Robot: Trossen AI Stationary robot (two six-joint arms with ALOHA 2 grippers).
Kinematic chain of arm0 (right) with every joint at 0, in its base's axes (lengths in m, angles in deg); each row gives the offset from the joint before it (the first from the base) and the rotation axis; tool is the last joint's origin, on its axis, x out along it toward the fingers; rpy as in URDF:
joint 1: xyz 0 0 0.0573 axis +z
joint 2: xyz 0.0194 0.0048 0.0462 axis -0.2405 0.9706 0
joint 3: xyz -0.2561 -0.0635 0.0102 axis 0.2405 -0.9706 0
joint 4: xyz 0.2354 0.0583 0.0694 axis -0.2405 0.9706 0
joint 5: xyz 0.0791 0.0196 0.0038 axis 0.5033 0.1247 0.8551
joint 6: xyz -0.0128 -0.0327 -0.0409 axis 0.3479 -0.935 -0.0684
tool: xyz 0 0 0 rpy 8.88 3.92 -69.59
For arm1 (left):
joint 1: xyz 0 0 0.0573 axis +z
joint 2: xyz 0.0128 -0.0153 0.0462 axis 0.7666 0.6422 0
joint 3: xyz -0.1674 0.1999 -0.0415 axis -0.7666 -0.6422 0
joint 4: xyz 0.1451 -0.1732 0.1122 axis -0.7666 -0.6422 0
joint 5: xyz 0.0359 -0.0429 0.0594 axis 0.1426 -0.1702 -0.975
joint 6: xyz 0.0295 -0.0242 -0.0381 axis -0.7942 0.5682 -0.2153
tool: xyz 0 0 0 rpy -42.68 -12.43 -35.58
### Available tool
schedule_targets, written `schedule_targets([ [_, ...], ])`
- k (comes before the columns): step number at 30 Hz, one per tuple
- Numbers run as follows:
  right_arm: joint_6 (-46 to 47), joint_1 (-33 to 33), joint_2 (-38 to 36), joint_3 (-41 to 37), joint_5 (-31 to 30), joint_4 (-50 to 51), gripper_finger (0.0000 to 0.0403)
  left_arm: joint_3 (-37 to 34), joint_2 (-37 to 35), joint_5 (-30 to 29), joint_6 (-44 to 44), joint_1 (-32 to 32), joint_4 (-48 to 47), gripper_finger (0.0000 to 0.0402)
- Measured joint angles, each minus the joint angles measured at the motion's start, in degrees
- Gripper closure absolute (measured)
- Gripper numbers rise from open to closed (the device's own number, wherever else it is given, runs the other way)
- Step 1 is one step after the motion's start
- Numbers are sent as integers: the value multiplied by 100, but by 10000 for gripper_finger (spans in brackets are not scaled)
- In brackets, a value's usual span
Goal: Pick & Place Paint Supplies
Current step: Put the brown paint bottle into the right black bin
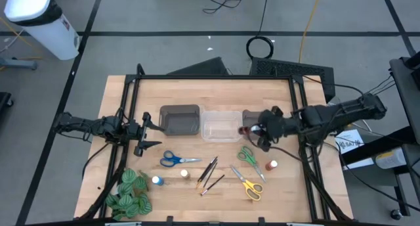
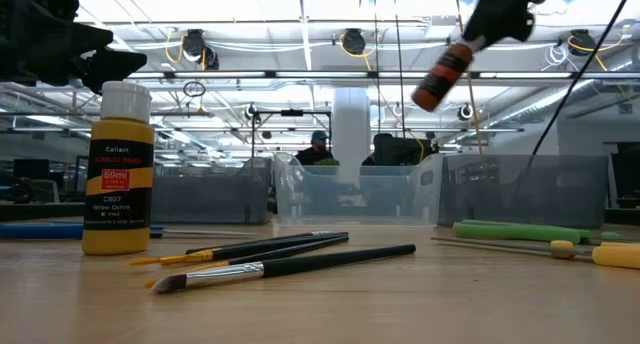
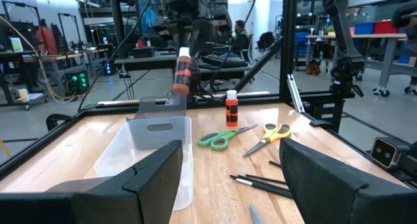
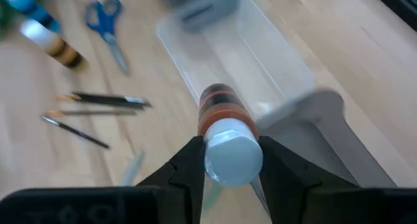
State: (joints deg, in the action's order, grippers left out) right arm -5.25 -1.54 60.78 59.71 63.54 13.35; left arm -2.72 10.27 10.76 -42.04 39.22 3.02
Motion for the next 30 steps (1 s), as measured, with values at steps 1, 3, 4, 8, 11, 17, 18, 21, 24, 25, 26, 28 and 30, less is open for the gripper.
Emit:
schedule_targets([
  [1, -124, -120, 0, 0, 116, -145, 292, 1, -1, 1, 0, 0, 0, 133],
  [3, -332, -346, 0, 0, 303, -370, 290, -1, 0, 1, 0, 0, 0, 133],
  [4, -413, -466, 0, 0, 400, -427, 291, 1, 1, 0, 0, 0, 0, 133],
  [8, -526, -1025, 9, 162, 851, -255, 294, 1, -1, 1, 0, 0, 0, 133],
  [11, -444, -1428, 128, 533, 1035, 170, 294, 0, -1, 1, 0, 0, 0, 133],
  [17, -361, -2104, 492, 1387, 1192, 2147, 293, -1, -1, -1, 0, 0, 0, 133],
  [18, -327, -2219, 530, 1440, 1249, 2465, 293, 0, 0, -1, 0, -1, 0, 133],
  [21, -206, -2514, 538, 1380, 1300, 3210, 294, -1, -1, 3, 0, 0, -3, 133],
  [24, -53, -2695, 506, 1127, 1303, 3667, 294, 0, -1, 6, 0, -1, 0, 133],
  [25, -39, -2736, 493, 1017, 1301, 3724, 294, -1, -1, 5, 0, -1, -4, 133],
  [26, -38, -2775, 476, 911, 1302, 3721, 294, 0, 1, 7, 1, 0, -3, 133],
  [28, -35, -2848, 433, 668, 1301, 3675, 294, 1, -1, 5, 0, -1, -1, 133],
  [30, -54, -2939, 437, 417, 1316, 3609, 292, 0, 1, 5, 0, -2, -2, 133],
])
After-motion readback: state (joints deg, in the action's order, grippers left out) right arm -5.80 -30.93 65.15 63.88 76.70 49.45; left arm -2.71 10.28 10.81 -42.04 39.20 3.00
